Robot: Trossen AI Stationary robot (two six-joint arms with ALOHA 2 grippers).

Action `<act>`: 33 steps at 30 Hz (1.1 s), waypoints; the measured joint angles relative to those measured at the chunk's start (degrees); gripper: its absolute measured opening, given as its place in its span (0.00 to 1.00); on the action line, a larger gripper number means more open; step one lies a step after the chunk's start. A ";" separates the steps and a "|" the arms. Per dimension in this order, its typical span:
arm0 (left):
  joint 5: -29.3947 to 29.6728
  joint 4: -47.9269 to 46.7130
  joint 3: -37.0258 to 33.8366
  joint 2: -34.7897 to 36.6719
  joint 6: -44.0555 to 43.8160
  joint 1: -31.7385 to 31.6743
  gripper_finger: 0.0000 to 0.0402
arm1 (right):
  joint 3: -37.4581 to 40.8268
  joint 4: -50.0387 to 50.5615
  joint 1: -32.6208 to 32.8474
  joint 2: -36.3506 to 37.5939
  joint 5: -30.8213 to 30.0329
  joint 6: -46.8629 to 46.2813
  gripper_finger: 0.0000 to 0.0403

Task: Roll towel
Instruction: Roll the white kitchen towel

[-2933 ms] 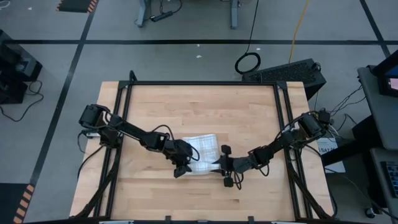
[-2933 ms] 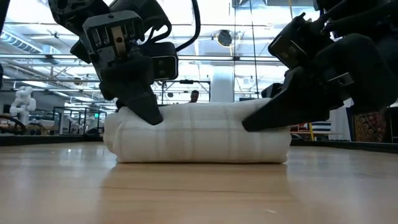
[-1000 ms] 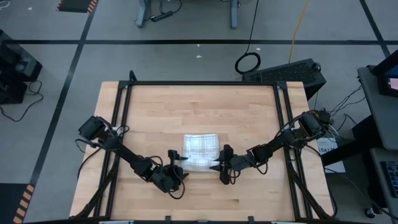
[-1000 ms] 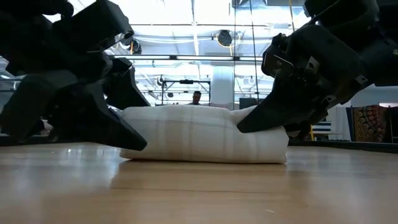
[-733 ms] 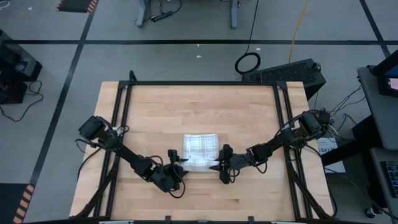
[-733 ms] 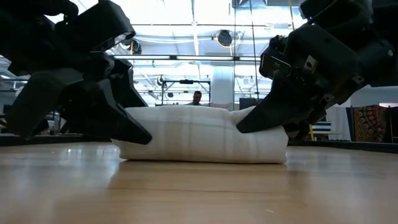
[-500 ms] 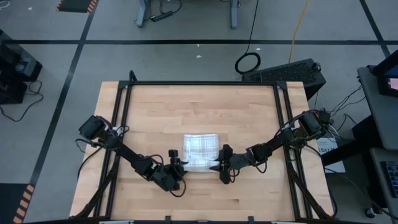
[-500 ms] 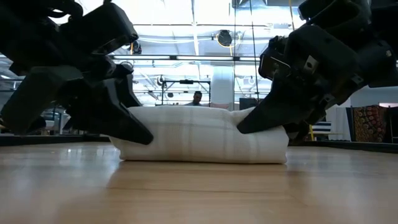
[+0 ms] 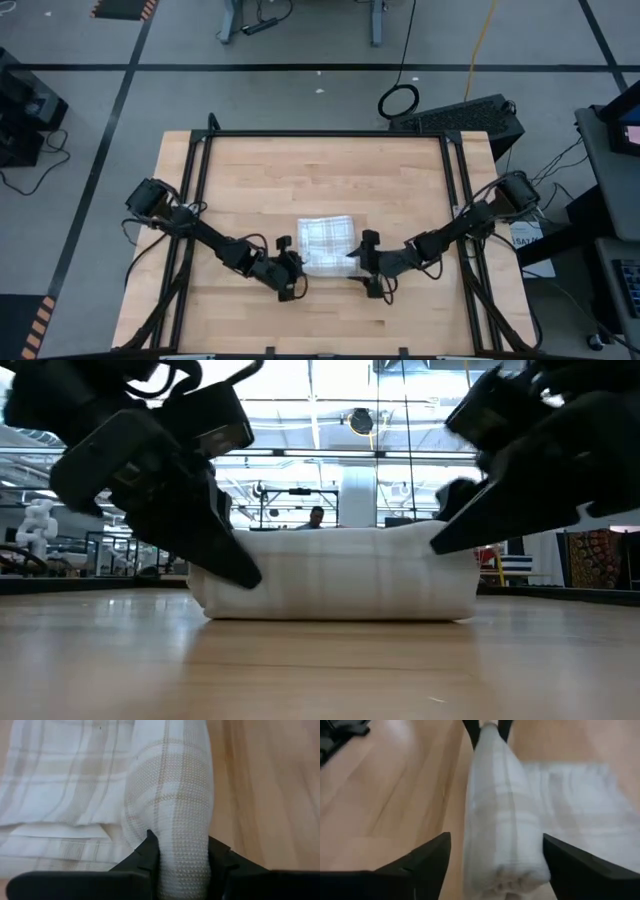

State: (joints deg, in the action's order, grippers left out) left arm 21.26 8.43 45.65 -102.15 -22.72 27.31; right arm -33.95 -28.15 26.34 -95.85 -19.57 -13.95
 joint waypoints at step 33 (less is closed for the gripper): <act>-36.52 0.49 -0.07 -0.11 -8.76 -14.80 0.23 | -0.20 -6.89 9.25 -5.40 -15.73 13.35 0.79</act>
State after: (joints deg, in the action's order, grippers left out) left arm -15.26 8.92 45.58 -102.26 -31.48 12.50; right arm -34.15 -35.05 35.59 -101.25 -35.30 -0.60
